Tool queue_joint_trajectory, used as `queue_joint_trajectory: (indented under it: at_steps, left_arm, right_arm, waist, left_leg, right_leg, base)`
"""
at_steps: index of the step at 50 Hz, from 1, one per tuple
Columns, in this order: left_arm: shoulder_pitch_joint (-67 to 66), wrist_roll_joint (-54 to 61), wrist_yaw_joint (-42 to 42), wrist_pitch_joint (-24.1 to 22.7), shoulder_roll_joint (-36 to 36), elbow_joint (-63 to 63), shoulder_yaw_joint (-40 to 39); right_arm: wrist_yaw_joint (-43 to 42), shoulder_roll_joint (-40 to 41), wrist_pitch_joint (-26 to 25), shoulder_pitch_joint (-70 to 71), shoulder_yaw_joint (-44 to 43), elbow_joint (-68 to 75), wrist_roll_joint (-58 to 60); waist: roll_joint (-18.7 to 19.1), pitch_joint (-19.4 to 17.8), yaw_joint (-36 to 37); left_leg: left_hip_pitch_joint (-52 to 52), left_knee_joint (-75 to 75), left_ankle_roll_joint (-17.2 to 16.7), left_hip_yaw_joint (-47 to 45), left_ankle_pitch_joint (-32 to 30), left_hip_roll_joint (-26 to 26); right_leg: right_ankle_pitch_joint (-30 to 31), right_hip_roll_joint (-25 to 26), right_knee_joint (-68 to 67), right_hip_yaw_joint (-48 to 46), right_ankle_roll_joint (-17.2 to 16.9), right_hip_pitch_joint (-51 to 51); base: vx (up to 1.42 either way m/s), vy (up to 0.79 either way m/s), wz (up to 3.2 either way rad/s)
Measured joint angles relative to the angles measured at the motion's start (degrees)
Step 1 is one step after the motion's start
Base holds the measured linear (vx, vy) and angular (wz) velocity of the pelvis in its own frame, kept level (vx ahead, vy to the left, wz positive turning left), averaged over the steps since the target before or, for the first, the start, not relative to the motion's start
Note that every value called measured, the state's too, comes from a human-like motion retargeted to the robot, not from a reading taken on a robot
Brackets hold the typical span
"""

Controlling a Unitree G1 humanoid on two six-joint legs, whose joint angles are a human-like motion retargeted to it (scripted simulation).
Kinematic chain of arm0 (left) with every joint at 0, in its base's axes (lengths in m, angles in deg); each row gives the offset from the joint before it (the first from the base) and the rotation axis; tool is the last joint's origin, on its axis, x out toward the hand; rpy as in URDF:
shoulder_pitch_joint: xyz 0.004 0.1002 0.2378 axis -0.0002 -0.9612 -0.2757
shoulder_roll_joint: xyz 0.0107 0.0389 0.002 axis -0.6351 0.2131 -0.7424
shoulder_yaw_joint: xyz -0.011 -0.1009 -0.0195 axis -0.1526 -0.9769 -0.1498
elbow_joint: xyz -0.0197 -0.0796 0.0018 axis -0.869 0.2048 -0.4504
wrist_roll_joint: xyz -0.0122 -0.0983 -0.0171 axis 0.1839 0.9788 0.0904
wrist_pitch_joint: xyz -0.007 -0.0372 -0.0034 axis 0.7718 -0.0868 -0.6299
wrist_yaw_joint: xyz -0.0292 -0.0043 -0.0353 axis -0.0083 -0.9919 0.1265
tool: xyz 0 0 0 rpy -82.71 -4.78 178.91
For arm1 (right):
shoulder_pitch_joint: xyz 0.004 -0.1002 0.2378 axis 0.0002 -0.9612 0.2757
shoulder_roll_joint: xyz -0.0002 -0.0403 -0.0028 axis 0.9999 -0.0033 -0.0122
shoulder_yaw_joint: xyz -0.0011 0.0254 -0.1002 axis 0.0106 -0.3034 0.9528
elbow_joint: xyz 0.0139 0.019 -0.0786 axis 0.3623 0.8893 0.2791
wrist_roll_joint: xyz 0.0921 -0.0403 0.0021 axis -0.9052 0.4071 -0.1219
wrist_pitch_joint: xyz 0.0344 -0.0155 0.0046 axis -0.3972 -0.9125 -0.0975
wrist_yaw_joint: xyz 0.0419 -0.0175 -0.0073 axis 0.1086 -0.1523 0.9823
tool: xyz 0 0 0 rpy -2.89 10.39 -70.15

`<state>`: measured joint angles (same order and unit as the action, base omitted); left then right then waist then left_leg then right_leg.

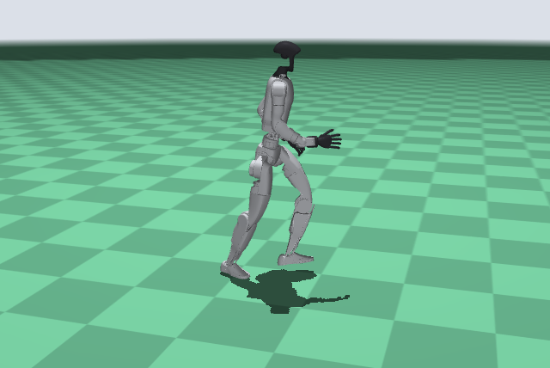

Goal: Walk run

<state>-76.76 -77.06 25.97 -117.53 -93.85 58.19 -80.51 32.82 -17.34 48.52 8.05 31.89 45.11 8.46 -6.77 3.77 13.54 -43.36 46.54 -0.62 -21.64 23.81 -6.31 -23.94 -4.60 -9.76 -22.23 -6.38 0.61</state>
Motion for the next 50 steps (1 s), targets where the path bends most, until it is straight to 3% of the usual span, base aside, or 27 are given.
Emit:
queue_joint_trajectory:
  at_steps: [3,4,5,7,8,10,13,15,16,18,20,22,25,27,28,30,33,35,38,40,41,43,45,47,48,50]
  left_arm:
    - [2.58,-2.37,5.14,-2.26,-1.12,0.01,0.10]
    - [4.23,-2.90,6.74,-2.61,-1.30,-0.76,0.75]
    - [6.08,-3.33,8.18,-2.83,-1.35,-1.79,1.55]
    - [10.61,-2.82,8.47,-2.02,-1.09,-4.68,3.98]
    - [13.38,-1.43,7.39,-1.33,-1.27,-5.79,5.53]
    - [19.65,2.90,4.01,0.86,-3.44,-6.26,9.08]
    - [26.66,6.23,-1.06,3.04,-4.48,0.55,14.55]
    - [28.62,9.38,-2.93,4.80,-5.36,8.34,17.79]
    - [29.08,10.84,-2.94,5.19,-5.45,11.29,18.65]
    - [29.42,13.34,-2.98,5.66,-5.54,15.76,20.13]
    - [27.95,15.84,-3.06,6.60,-5.53,19.28,21.39]
    - [25.40,16.85,-3.16,7.60,-5.26,21.35,21.94]
    - [20.88,14.79,-2.83,7.50,-5.53,21.35,19.87]
    - [18.15,10.69,-1.58,5.85,-5.15,17.72,16.88]
    - [17.29,7.63,-1.44,4.37,-4.08,14.43,14.80]
    - [13.79,1.38,-1.00,0.90,-2.67,7.44,11.01]
    - [6.16,-1.88,0.73,-1.49,-1.24,2.20,8.94]
    - [1.39,1.50,0.67,-3.63,0.04,0.38,5.86]
    - [-5.00,6.48,2.66,-8.69,-3.90,3.15,2.24]
    - [-5.90,4.75,4.14,-10.42,-6.24,4.97,0.80]
    - [-4.49,2.56,4.38,-10.56,-7.26,5.50,0.81]
    - [-0.10,-2.64,4.48,-9.63,-10.66,7.45,0.57]
    - [4.45,-5.94,6.03,-6.76,-17.26,11.95,0.11]
    - [10.81,-4.41,7.45,-4.43,-20.88,16.49,1.48]
    - [14.34,-2.03,6.86,-3.78,-21.37,17.93,2.69]
    - [19.21,7.47,3.19,-1.80,-22.79,20.44,7.41]
  right_arm:
    - [-2.97,-0.70,0.08,-2.84,-0.78,2.86,8.89]
    - [-4.76,-1.11,-0.28,-4.24,-1.49,4.64,12.53]
    - [-6.68,-1.56,-0.75,-5.79,-2.26,6.59,16.12]
    - [-12.07,-2.40,-1.88,-9.41,-3.35,10.03,20.52]
    - [-15.22,-2.82,-2.19,-11.59,-3.44,10.90,21.47]
    - [-20.56,-3.47,-1.52,-16.59,-5.15,10.71,22.88]
    - [-25.32,-3.99,-0.44,-25.79,-13.50,7.13,27.64]
    - [-27.05,-4.83,0.51,-32.09,-19.06,4.16,30.33]
    - [-27.21,-5.45,1.27,-34.23,-20.44,3.38,30.29]
    - [-28.00,-6.28,2.56,-37.55,-22.46,2.36,29.17]
    - [-30.18,-7.23,5.22,-39.62,-23.26,0.90,26.52]
    - [-34.03,-8.38,6.80,-39.56,-22.45,-1.48,25.32]
    - [-40.02,-10.15,5.06,-34.08,-18.16,-4.94,28.87]
    - [-39.89,-8.56,3.70,-26.30,-14.06,-3.63,29.92]
    - [-39.23,-6.52,3.85,-21.94,-11.75,-2.06,27.21]
    - [-38.24,-2.22,5.77,-14.55,-7.10,1.44,15.49]
    - [-36.94,1.55,8.31,-5.07,-4.03,2.07,2.12]
    - [-28.89,0.22,6.10,1.33,-3.35,0.80,5.08]
    - [-11.11,-0.69,-4.05,4.08,-0.42,-1.88,13.79]
    - [-7.63,-1.36,-5.36,4.00,-1.90,-3.86,13.53]
    - [-9.19,-1.16,-5.26,3.45,-2.06,-3.57,11.56]
    - [-11.39,-0.98,-3.73,2.20,-2.30,-1.50,8.30]
    - [-10.83,-1.51,-1.08,0.88,-2.85,3.15,8.70]
    - [-12.20,-2.78,-0.71,-2.41,-5.43,6.83,17.08]
    - [-15.02,-3.04,-1.62,-5.25,-7.20,8.41,23.31]
    - [-20.50,-4.61,-2.27,-14.98,-10.25,10.23,30.67]
  waist:
    - [-1.02,0.57,2.14]
    - [-0.61,0.77,2.64]
    - [0.03,1.01,2.91]
    - [0.84,0.66,-0.64]
    - [0.93,0.07,-2.05]
    - [1.34,0.19,-6.69]
    - [1.77,2.75,-9.39]
    - [2.33,4.35,-13.74]
    - [2.99,4.79,-15.59]
    - [4.65,5.63,-18.74]
    - [6.40,6.02,-21.86]
    - [7.36,5.32,-24.58]
    - [5.83,3.84,-26.50]
    - [3.27,2.84,-26.35]
    - [1.62,2.91,-24.77]
    - [-1.26,1.94,-21.16]
    - [-3.04,2.93,-14.13]
    - [-3.05,3.66,-8.75]
    - [-6.34,2.54,0.63]
    - [-6.48,1.96,6.47]
    - [-6.02,2.14,7.90]
    - [-5.06,3.36,7.97]
    - [-2.35,4.78,5.15]
    - [0.28,4.47,1.07]
    - [2.36,4.06,1.00]
    - [6.83,4.03,0.48]
  left_leg:
    - [0.93,-1.39,-1.75,2.85,1.61,0.96]
    - [2.78,-3.56,0.49,4.21,2.25,1.48]
    - [5.11,-6.22,4.23,5.85,3.07,2.31]
    - [10.02,-5.26,3.25,5.81,6.22,-0.19]
    - [10.56,-4.84,2.73,9.07,6.79,2.33]
    - [14.93,-6.48,2.54,10.80,8.63,4.43]
    - [19.44,-10.49,1.52,11.22,8.40,5.21]
    - [25.35,-18.79,2.57,12.48,4.03,9.82]
    - [28.47,-22.76,2.06,12.95,0.38,10.64]
    - [34.43,-29.14,0.80,11.61,-8.50,11.11]
    - [39.37,-34.30,-1.96,12.33,-23.29,11.22]
    - [42.94,-36.56,-4.90,11.80,-38.98,10.86]
    - [46.48,-31.88,-3.97,9.81,-50.58,12.29]
    - [44.97,-21.32,-4.06,8.42,-48.25,14.80]
    - [43.16,-14.53,-2.03,3.22,-44.82,14.80]
    - [39.28,0.08,6.18,-3.09,-38.88,13.62]
    - [25.99,13.63,6.15,2.19,-31.02,13.07]
    - [16.33,14.31,5.76,2.44,-25.09,12.27]
    - [5.97,2.77,5.78,-3.41,-20.21,8.57]
    - [2.15,-10.12,4.26,-2.92,-18.38,5.10]
    - [1.03,-16.30,3.87,-0.61,-17.42,4.41]
    - [-1.11,-26.53,3.28,4.62,-15.59,3.89]
    - [-0.36,-32.27,-2.07,9.65,-20.15,2.20]
    - [0.70,-21.96,4.47,14.16,-9.66,2.36]
    - [0.71,-15.94,2.91,16.53,-7.49,0.02]
    - [10.00,-10.64,2.81,16.33,1.78,-2.28]
  right_leg:
    - [4.81,-0.08,-7.65,2.44,-4.65,-1.61]
    - [8.22,-0.19,-11.72,1.17,-4.34,-2.25]
    - [12.33,-0.41,-16.30,-0.83,-3.27,-2.95]
    - [25.11,-1.21,-31.59,0.90,-2.97,-8.22]
    - [29.67,-1.64,-40.28,2.23,-3.67,-11.40]
    - [34.19,-1.23,-54.62,5.16,-7.40,-18.78]
    - [27.79,0.99,-65.04,5.10,-8.62,-31.39]
    - [21.29,-2.73,-67.70,4.71,-7.85,-38.23]
    - [17.78,-6.84,-67.48,1.10,-3.59,-40.29]
    - [11.33,-13.16,-63.93,-6.40,4.15,-43.09]
    - [6.30,-13.61,-54.41,-11.11,8.35,-44.40]
    - [2.21,-8.91,-40.83,-9.77,6.97,-44.28]
    - [-1.02,-5.75,-25.08,-5.85,5.94,-40.74]
    - [2.63,-6.62,-21.20,-3.05,12.19,-36.23]
    - [-4.49,-4.91,-24.38,-1.50,13.97,-34.31]
    - [-9.38,-8.97,-27.97,4.71,9.30,-30.46]
    - [-10.57,-11.34,-21.96,1.42,4.86,-19.62]
    - [-4.42,-6.83,-9.74,0.98,3.38,-10.94]
    - [20.90,-5.78,0.85,1.81,-3.64,-2.48]
    - [39.09,-3.16,5.01,-4.32,-8.62,0.39]
    - [42.84,-1.02,4.71,-1.74,-8.62,1.42]
    - [47.36,3.17,2.83,-1.00,-8.62,2.28]
    - [49.64,9.44,-3.90,-1.24,-8.62,1.70]
    - [51.41,13.10,-21.10,-0.53,-8.62,-4.86]
    - [50.37,15.27,-31.58,1.29,-8.62,-8.60]
    - [44.91,13.39,-51.38,1.13,-8.62,-16.48]
  base:
    - [0.96,-0.05,-0.39]
    - [0.86,-0.06,-0.57]
    - [1.05,-0.05,-0.01]
    - [1.39,-0.05,0.53]
    - [1.37,-0.09,0.57]
    - [1.27,-0.13,0.75]
    - [1.42,-0.21,0.55]
    - [1.68,-0.07,0.94]
    - [1.58,-0.07,0.56]
    - [1.53,-0.16,0.01]
    - [1.53,-0.22,0.31]
    - [1.36,-0.19,0.44]
    - [1.72,-0.22,-0.28]
    - [1.41,-0.03,-0.98]
    - [1.80,0.01,-0.94]
    - [2.29,0.07,-0.19]
    - [1.40,0.03,0.18]
    - [2.40,0.00,-0.74]
    - [2.29,-0.05,-1.38]
    - [1.47,-0.24,-1.21]
    - [1.31,-0.34,-0.90]
    - [1.97,-0.32,-0.04]
    - [1.88,-0.41,0.70]
    - [2.70,-0.24,1.12]
    - [2.74,0.06,0.31]
    - [3.06,0.35,0.36]
